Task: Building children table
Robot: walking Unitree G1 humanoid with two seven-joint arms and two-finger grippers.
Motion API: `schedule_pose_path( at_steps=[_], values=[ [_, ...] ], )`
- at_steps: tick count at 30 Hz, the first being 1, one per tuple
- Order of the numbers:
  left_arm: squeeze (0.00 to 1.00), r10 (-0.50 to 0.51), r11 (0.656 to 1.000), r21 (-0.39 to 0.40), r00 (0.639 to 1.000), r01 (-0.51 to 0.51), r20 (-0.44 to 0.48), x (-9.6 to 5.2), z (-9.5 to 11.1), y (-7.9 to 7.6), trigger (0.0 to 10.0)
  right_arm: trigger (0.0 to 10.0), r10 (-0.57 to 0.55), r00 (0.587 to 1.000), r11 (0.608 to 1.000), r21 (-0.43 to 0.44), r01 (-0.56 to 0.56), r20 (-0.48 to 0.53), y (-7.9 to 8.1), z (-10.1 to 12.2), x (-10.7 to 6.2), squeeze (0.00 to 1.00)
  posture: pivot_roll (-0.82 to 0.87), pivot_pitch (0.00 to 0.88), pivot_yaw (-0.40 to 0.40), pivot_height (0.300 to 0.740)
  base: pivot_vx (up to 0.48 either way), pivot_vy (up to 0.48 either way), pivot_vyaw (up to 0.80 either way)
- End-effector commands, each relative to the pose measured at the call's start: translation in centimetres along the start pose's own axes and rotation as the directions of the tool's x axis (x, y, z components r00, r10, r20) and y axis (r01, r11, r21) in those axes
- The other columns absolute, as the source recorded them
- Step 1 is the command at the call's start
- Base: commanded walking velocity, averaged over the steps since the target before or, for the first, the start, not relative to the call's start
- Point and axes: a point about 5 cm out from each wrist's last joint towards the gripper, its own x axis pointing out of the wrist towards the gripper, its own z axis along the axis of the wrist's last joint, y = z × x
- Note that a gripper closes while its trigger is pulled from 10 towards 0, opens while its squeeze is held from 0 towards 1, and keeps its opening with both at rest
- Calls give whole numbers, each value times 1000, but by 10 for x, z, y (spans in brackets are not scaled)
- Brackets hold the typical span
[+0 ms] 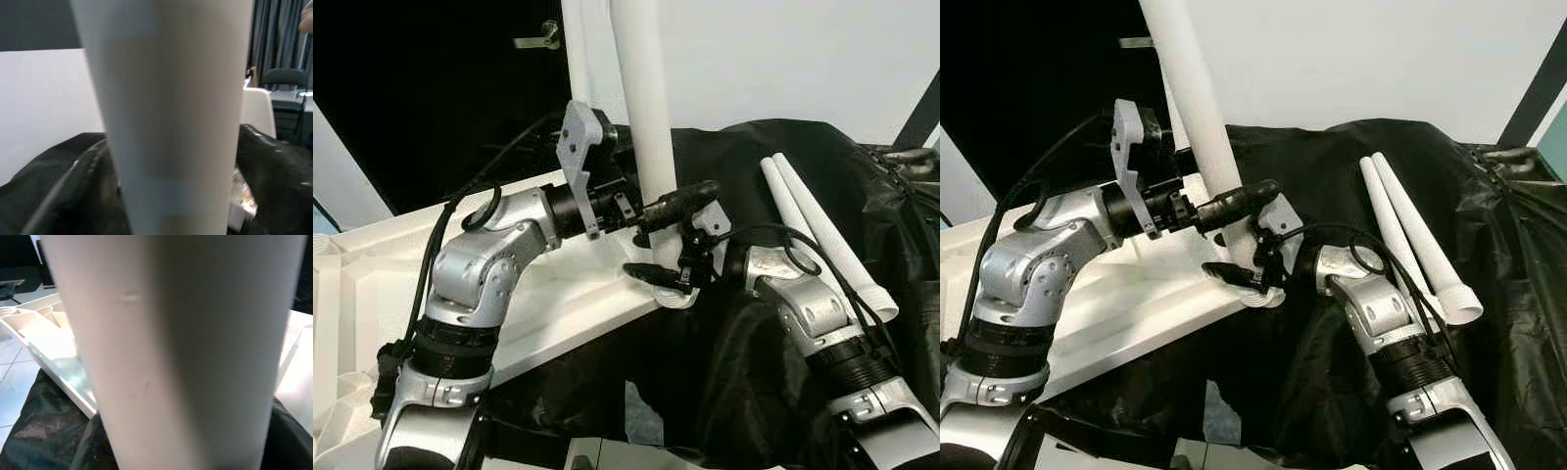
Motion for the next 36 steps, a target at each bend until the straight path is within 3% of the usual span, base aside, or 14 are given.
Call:
schedule_pose_path(
  at_steps=[1, 15, 16, 18, 22, 23, 29, 33, 34, 35, 36],
  values=[
    [0, -77, 997, -13, 997, 77, 1, 3, 2, -3, 0, 10000, 19, 1000, 1000, -15, -19, 4, 0, 4, 2, 0, 81, 0, 1, 740, 0, 0, 0],
    [0, -36, 999, 5, 998, 37, -57, 7, 2, -2, 0, 10000, -34, 999, 999, -22, 35, 29, -3, 6, 3, 0, 86, 0, 5, 740, 0, 0, 0],
    [0, -15, 1000, 15, 997, 16, -69, 8, 1, 0, 9725, 10000, -54, 998, 998, -17, 54, 35, -4, 6, 3, 0, 89, 0, 3, 740, 0, 0, 0],
    [0, 55, 998, 37, 993, -51, -105, 12, -1, 5, 10000, 10000, -127, 991, 992, -5, 128, 48, -9, 6, 2, 0, 92, 0, 2, 740, 0, 0, 0],
    [0, 62, 998, 39, 992, -59, -109, 12, -2, 5, 10000, 10000, -138, 989, 990, -3, 138, 50, -9, 6, 2, 0, 92, 0, 2, 740, 0, 0, 0],
    [0, 94, 995, 36, 989, -90, -116, 14, -4, 6, 10000, 10000, -170, 983, 985, 9, 170, 61, -9, 5, 2, 1000, 94, 0, 2, 740, 0, 0, 0],
    [0, 128, 992, 33, 984, -125, -126, 18, -6, 7, 10000, 10000, -209, 976, 978, 25, 207, 70, -8, 3, 2, 1000, 92, 0, 4, 740, 0, 0, 0],
    [0, 199, 980, 35, 972, -196, -123, 23, -3, 10, 10000, 10000, -308, 950, 951, 37, 307, 45, -10, -3, 3, 1000, 87, 0, 5, 740, 0, 0, 0],
    [0, 224, 974, 51, 967, -219, -120, 25, 0, 10, 10000, 10000, -348, 937, 937, 49, 346, 42, -11, -5, 4, 902, 88, 0, 5, 740, 0, 0, 0],
    [0, 224, 974, 51, 967, -219, -120, 25, 0, 10, 10000, 10000, -348, 937, 937, 49, 346, 42, -11, -5, 4, 902, 88, 0, 5, 740, 0, 0, 0],
    [0, 240, 970, 64, 964, -234, -118, 27, 2, 10, 10000, 10000, -372, 927, 927, 60, 370, 39, -12, -6, 4, 816, 88, 0, 5, 740, 0, 0, 0]
  ],
)
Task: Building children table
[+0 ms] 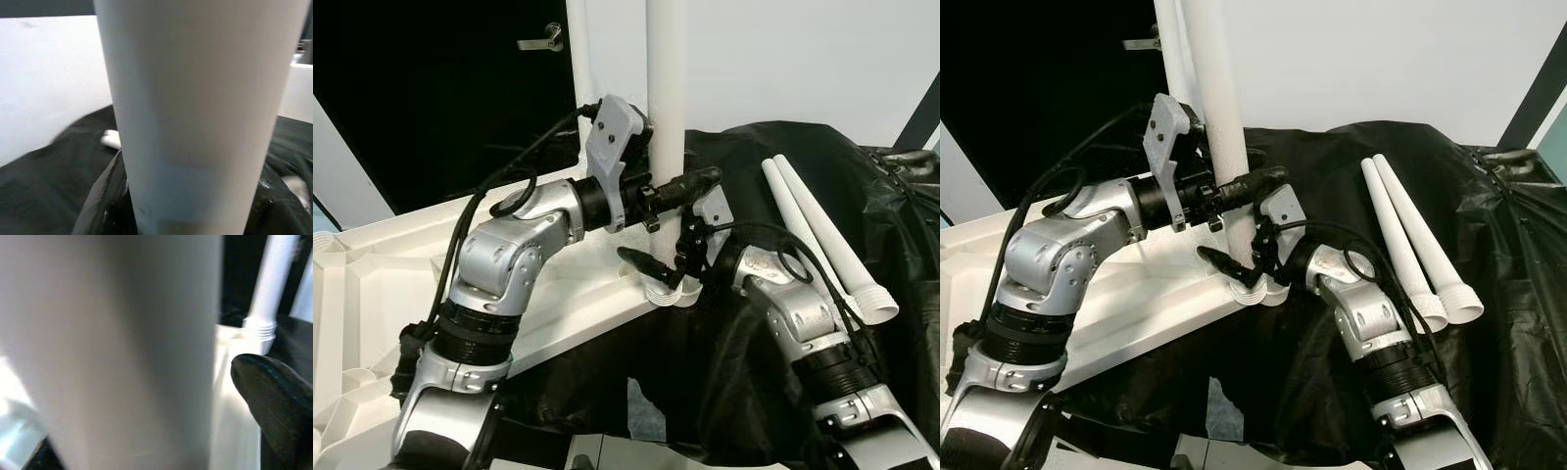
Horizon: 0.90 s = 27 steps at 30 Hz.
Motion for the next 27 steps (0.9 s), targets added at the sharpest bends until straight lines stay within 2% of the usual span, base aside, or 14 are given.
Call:
schedule_pose_path(
  at_steps=[1, 4, 8, 13, 18, 22, 27],
  values=[
    [0, 39, 998, 47, 999, -40, 12, 2, 11, 0, 10000, 10000, -45, 999, 999, 6, 45, -18, -1, -4, -1, 0, 89, 0, 5, 740, 0, 0, 0],
    [0, 55, 997, 52, 998, -56, 15, 4, 13, 0, 10000, 10000, -56, 998, 998, 8, 56, -16, 2, -5, 0, 0, 89, 0, 5, 740, 0, 0, 0],
    [0, 133, 987, 91, 991, -135, 35, 11, 23, 1, 10000, 10000, -140, 990, 990, -2, 140, -8, 9, -6, 8, 0, 96, 0, 4, 740, 0, 0, 0],
    [0, 182, 978, 96, 982, -186, 52, 19, 30, 0, 10000, 10000, -230, 973, 972, -42, 229, 1, 9, -4, 16, 0, 97, 0, 4, 740, 0, 0, 0],
    [0, 206, 973, 93, 977, -210, 55, 25, 31, -1, 10000, 10000, -268, 963, 961, -65, 268, 2, 9, -3, 20, 0, 97, 0, 6, 740, 0, 0, 0],
    [0, 233, 969, 78, 972, -235, 38, 34, 29, -6, 10000, 10000, -353, 935, 929, -113, 353, 26, 10, 2, 26, 0, 100, 0, 7, 740, 0, 0, 0],
    [0, 248, 966, 64, 968, -250, 35, 38, 30, -7, 10000, 10000, -404, 913, 907, -107, 408, 55, 10, 5, 28, 0, 105, 0, 12, 740, 0, 0, 0]
  ],
)
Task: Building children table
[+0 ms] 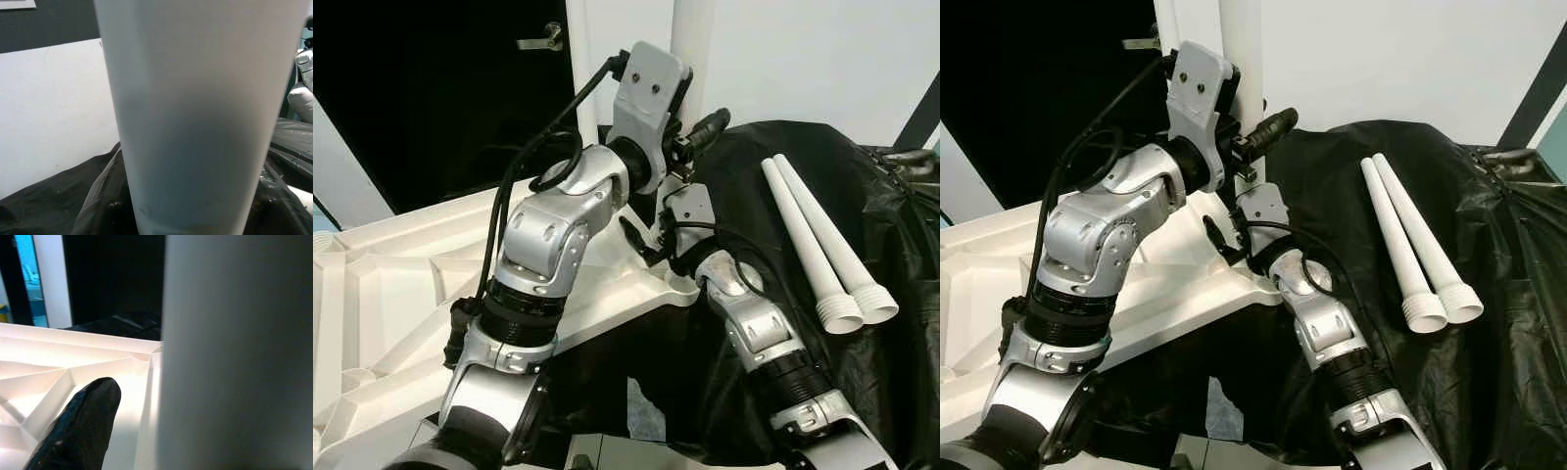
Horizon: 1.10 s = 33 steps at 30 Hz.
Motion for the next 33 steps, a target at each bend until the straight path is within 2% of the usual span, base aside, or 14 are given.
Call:
schedule_pose_path(
  at_steps=[1, 2, 6, 7, 9, 13, 14, 21, 22, 23, 24, 25, 26, 33],
  values=[
    [0, 3, 1000, 4, 1000, -3, -2, 5, 4, -4, 10000, 10000, -20, 999, 1000, -4, 20, 26, 1, 5, 4, 0, 105, 0, 12, 740, 0, 0, 0],
    [0, 8, 1000, -1, 1000, -8, -2, 6, 5, -4, 10000, 8745, -46, 998, 999, -2, 46, 38, 0, 7, 4, 0, 105, 0, 15, 740, 0, 0, 0],
    [0, 11, 1000, -2, 1000, -11, -1, 6, 6, -4, 10000, 8314, -68, 997, 998, -9, 69, 47, -1, 8, 4, 0, 106, 0, 16, 740, 0, 0, 0],
    [0, 14, 1000, -1, 1000, -14, -1, 7, 7, -3, 10000, 4549, -96, 994, 995, -1, 96, 55, -3, 8, 4, 0, 105, 0, 18, 740, 0, 0, 0],
    [0, 21, 1000, -4, 1000, -21, 1, 8, 9, -2, 10000, 2980, -127, 990, 992, 13, 126, 56, -5, 8, 4, 0, 104, 0, 20, 740, 0, 0, 0],
    [0, 25, 1000, -5, 1000, -25, 2, 8, 10, -1, 10000, 2000, -136, 989, 990, 26, 135, 52, -5, 7, 4, 0, 105, 0, 18, 740, 0, 0, 0],
    [0, 30, 1000, -6, 1000, -30, 2, 8, 10, -1, 10000, 0, -146, 988, 989, 27, 145, 50, -5, 7, 4, 0, 106, 0, 19, 740, 0, 0, 0],
    [0, 29, 1000, 8, 1000, -29, 9, 8, 11, -1, 10000, 0, -181, 983, 981, 71, 178, 29, -5, 3, 4, 0, 106, 0, 19, 740, 0, 0, 0],
    [24, 5, 1000, 7, 1000, -5, 16, 7, 11, -3, 10000, 1373, -186, 982, 980, 81, 183, 26, -5, 3, 4, 0, 107, 0, 19, 740, 0, 0, 0],
    [24, 5, 1000, 7, 1000, -5, 16, 7, 11, -3, 10000, 1373, -186, 982, 980, 81, 183, 26, -5, 3, 4, 0, 107, 0, 19, 740, 0, 0, 0],
    [1000, -12, 1000, 6, 1000, 12, 21, 7, 10, -4, 10000, 3882, -188, 982, 979, 88, 186, 24, -5, 3, 5, 0, 107, 0, 19, 740, 0, 0, 0],
    [1000, -12, 1000, 6, 1000, 12, 21, 7, 10, -4, 10000, 3882, -188, 982, 979, 88, 186, 24, -5, 3, 5, 0, 107, 0, 19, 740, 0, 0, 0],
    [1000, -22, 1000, -6, 999, 22, 25, 6, 9, -5, 10000, 9373, -193, 981, 977, 94, 190, 24, -6, 3, 5, 0, 107, 0, 18, 740, 0, 0, 0],
    [1000, -42, 998, -36, 998, 44, 47, 3, 7, -5, 10000, 10000, -212, 977, 972, 110, 210, 8, -10, 1, 6, 0, 107, 0, 16, 740, 0, 0, 0]
  ],
)
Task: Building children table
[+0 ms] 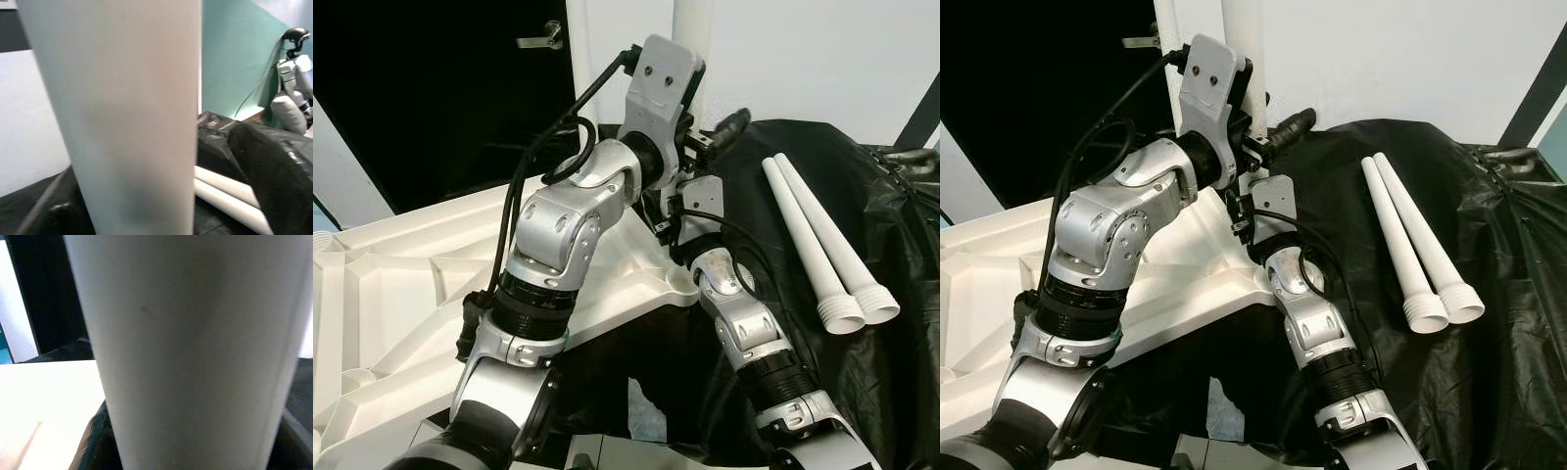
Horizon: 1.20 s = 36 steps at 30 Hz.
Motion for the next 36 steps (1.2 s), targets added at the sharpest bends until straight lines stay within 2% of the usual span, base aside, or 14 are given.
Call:
schedule_pose_path(
  at_steps=[1, 2, 3, 12, 17, 21, 30, 31, 36],
  values=[
    [59, -29, 1000, -11, 999, 29, 26, -4, 2, -1, 10000, 10000, -10, 1000, 1000, 11, 10, -4, -1, 1, 3, 0, 106, 0, 16, 740, 0, 0, 0],
    [59, -29, 1000, -11, 999, 29, 26, -4, 2, -1, 10000, 10000, -10, 1000, 1000, 11, 10, -4, -1, 1, 3, 0, 106, 0, 16, 740, 0, 0, 0],
    [0, -31, 999, -28, 999, 32, 28, -7, 1, 1, 10000, 10000, -22, 1000, 1000, 17, 22, -9, -4, 1, 3, 0, 108, 0, 15, 740, 0, 0, 0],
    [0, 14, 998, -64, 1000, -13, 20, -26, -6, 19, 10000, 10000, -107, 994, 994, 1, 107, -34, -23, -4, 4, 0, 113, 0, 9, 740, 0, 0, 0],
    [0, 52, 997, -61, 998, -51, 17, -36, -9, 29, 10000, 10000, -116, 992, 993, -7, 115, -43, -28, -6, 3, 0, 112, 0, 4, 740, 0, 0, 0],
    [0, 104, 994, -32, 994, -105, -16, -48, -22, 38, 10000, 10000, -82, 993, 993, 81, 89, -83, -29, -11, 2, 0, 112, 0, -1, 740, 0, 0, 0],
    [0, 121, 992, -16, 991, -122, -58, -61, -38, 39, 10000, 10000, -51, 996, 995, 81, 57, -78, -29, -11, -2, 0, 112, 0, -3, 740, 0, 0, 0],
    [0, 125, 992, 7, 989, -125, -73, -65, -45, 39, 10000, 10000, -41, 996, 996, 72, 47, -79, -29, -12, -3, 0, 112, 0, -3, 740, 0, 0, 0],
    [0, 127, 992, 13, 984, -126, -126, -79, -65, 37, 10000, 10000, -21, 998, 999, 42, 23, -60, -26, -12, -8, 0, 114, 0, -4, 740, 0, 0, 0]
  ],
)
